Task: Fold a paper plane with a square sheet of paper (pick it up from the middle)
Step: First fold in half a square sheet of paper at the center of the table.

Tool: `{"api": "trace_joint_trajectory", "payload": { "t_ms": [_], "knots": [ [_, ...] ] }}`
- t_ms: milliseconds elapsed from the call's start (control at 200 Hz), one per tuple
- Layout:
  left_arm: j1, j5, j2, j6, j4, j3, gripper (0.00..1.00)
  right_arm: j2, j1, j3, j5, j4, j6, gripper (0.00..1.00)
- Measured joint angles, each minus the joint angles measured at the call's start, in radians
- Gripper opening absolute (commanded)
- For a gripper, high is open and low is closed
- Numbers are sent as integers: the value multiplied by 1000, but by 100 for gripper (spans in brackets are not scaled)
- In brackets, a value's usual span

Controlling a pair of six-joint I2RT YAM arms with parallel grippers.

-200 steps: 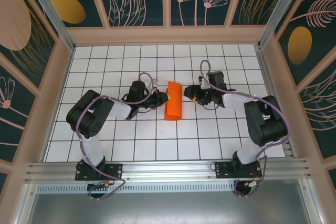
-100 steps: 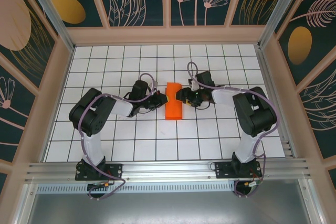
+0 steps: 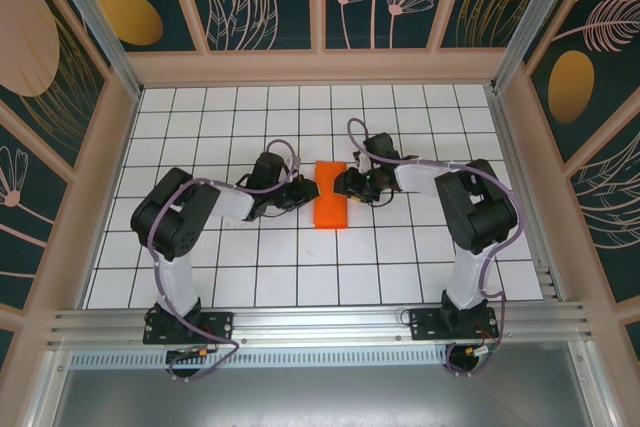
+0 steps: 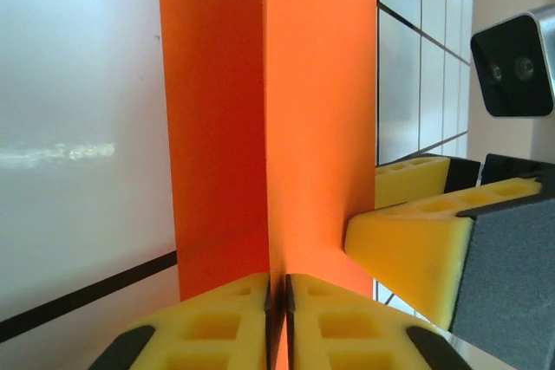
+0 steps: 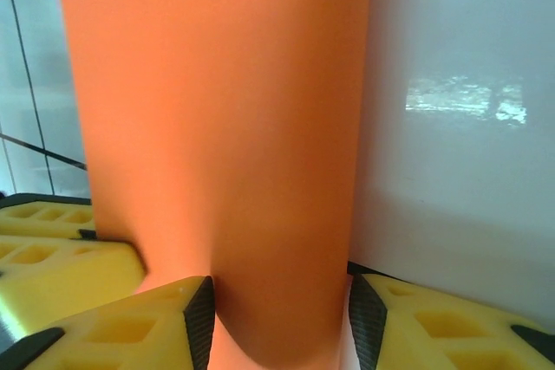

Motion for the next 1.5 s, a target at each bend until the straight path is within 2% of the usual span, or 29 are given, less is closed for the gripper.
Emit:
{"api": "trace_joint_trajectory", "payload": {
  "t_ms": [95, 215, 285, 360, 375, 490, 665, 846, 1196, 1361, 1501],
  "knots": [
    [0, -60, -61, 38, -83, 24, 34, 4, 3, 8, 13, -14, -5, 47],
    [0, -156, -151, 95, -159, 50, 54, 5, 5, 11, 26, -21, -5, 46],
    [0, -209, -193, 121, -193, 58, 69, 6, 6, 12, 29, -24, -5, 46],
    [0, -268, -227, 142, -221, 60, 96, 7, 6, 16, 30, -29, -8, 46],
    [0, -285, -234, 147, -229, 60, 98, 8, 6, 16, 30, -29, -9, 46],
    [0, -366, -274, 166, -235, 45, 98, 14, 7, 24, 30, -42, -24, 46],
    [0, -424, -330, 193, -203, -14, 99, 24, 7, 41, 29, -68, -53, 46],
    [1, -429, -330, 233, -197, -14, 99, 34, 8, 58, 29, -92, -72, 46],
    [1, -453, -314, 231, -116, -27, 98, 61, 18, 100, 56, -151, -75, 46],
    [1, -438, -278, 203, -84, -28, 85, 69, 19, 107, 60, -161, -74, 46],
    [1, -435, -263, 168, -59, -50, 78, 72, 19, 113, 60, -168, -74, 46]
  ]
}}
